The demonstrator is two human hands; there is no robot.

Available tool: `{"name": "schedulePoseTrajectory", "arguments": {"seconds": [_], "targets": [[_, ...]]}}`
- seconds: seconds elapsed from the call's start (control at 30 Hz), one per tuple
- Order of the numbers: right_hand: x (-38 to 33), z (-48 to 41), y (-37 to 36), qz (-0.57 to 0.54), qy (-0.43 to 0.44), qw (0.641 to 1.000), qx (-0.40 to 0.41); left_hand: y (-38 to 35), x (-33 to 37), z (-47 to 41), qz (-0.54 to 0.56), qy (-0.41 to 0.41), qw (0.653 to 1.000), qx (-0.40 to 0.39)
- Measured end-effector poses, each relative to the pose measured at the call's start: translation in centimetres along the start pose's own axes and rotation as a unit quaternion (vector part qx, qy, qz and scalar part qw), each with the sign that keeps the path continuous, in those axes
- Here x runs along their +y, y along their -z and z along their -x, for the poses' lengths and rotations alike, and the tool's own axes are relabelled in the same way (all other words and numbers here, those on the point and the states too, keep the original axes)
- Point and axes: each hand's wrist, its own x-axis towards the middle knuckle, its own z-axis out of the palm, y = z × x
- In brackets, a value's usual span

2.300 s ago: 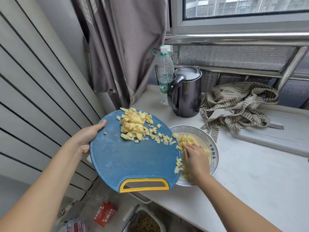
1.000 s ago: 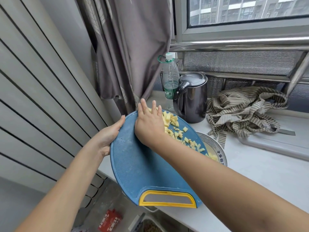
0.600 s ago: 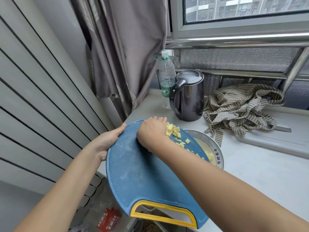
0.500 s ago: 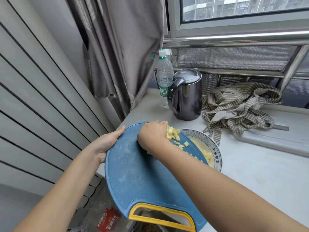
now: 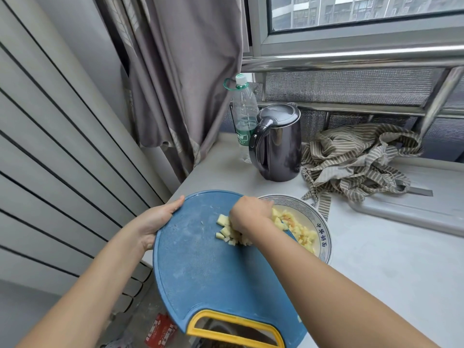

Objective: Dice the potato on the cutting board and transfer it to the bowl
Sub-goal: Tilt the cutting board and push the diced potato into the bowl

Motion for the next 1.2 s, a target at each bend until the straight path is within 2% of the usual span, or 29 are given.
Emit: {"name": "schedulePoseTrajectory", "arguments": {"seconds": [0.23, 0.37, 0.53, 0.67, 0.73, 0.8, 0.9, 1.0, 1.2], "targets": [[3.8, -1.0, -0.2, -0.047, -0.071, 0.996, -0.034, 0.0, 0.6, -0.3, -0.025, 0.002, 1.0, 0.011], [6.1, -1.3, -0.8, -0.059, -0.056, 0.996, -0.018, 0.6, 1.5, 0.1, -0.032, -0.007, 0.999, 0.014], [8.1, -1.7, -0.9, -0.079, 0.005, 0.995, 0.068, 2.7, 3.0, 1.5, -0.038, -0.044, 0.998, 0.035], [4.9, -0.4, 0.3, -0.078, 0.139, 0.976, 0.147, 3.8, 4.2, 2.5, -0.035, -0.071, 0.996, 0.051], [2.2, 1.4, 0.3, -0.142, 0.212, 0.947, 0.194, 3.7, 4.5, 2.8, -0.028, -0.083, 0.995, 0.055], [-0.4, 4.0, 0.4, -0.201, 0.293, 0.912, 0.203, 3.4, 4.7, 2.9, -0.022, -0.088, 0.994, 0.056], [-3.5, 6.9, 0.4, -0.164, 0.393, 0.876, 0.228, 3.0, 4.6, 3.0, -0.017, -0.09, 0.995, 0.038], [-5.3, 7.0, 0.8, -0.137, 0.397, 0.878, 0.229, 2.3, 4.6, 3.1, -0.024, -0.103, 0.994, 0.036], [-5.5, 6.0, 1.2, -0.162, 0.382, 0.894, 0.167, 0.6, 4.4, 3.3, -0.016, -0.151, 0.987, 0.046]]}}
